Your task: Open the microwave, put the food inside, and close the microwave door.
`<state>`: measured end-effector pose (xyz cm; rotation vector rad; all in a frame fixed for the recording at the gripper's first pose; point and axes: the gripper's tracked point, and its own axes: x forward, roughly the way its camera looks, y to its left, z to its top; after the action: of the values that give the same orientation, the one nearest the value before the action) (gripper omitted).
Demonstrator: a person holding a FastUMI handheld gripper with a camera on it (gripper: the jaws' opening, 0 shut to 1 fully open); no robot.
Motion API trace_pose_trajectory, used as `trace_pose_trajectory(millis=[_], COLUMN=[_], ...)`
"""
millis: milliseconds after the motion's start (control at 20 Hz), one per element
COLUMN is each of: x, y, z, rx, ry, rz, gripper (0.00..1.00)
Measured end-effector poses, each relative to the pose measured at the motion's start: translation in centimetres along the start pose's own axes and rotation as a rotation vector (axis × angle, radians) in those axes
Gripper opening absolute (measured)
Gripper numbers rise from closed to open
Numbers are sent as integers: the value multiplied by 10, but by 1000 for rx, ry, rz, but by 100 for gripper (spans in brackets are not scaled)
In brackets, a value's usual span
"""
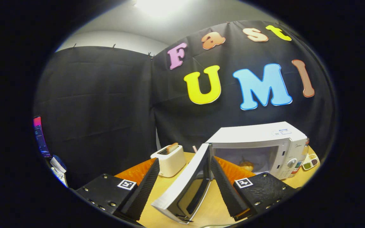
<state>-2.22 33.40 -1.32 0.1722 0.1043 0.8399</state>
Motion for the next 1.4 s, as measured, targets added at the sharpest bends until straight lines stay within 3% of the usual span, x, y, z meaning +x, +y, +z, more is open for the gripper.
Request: trace_pose_trajectory(millis=[200, 300, 350, 400, 450, 500, 550, 650, 800, 1000, 1050, 1400], x=[-1, -4, 0, -1, 0, -3, -2, 4, 10, 14, 18, 4], y=[55, 79, 91, 104, 105, 104, 115, 128, 120, 80, 78, 19], z=[-15, -24, -37, -48, -53, -57, -70, -99, -127, -151, -156, -158], rx=[-51, -67, -77, -94, -123, -131, -132, -136, -161, -146, -135, -216], ry=[22, 41, 62, 87, 89, 77, 102, 168, 237, 317, 332, 355], rz=[137, 192, 233, 267, 241, 226, 264, 305, 299, 229, 231, 117], gripper=[86, 46, 40, 40, 40, 23, 6, 6, 6, 6, 1, 1])
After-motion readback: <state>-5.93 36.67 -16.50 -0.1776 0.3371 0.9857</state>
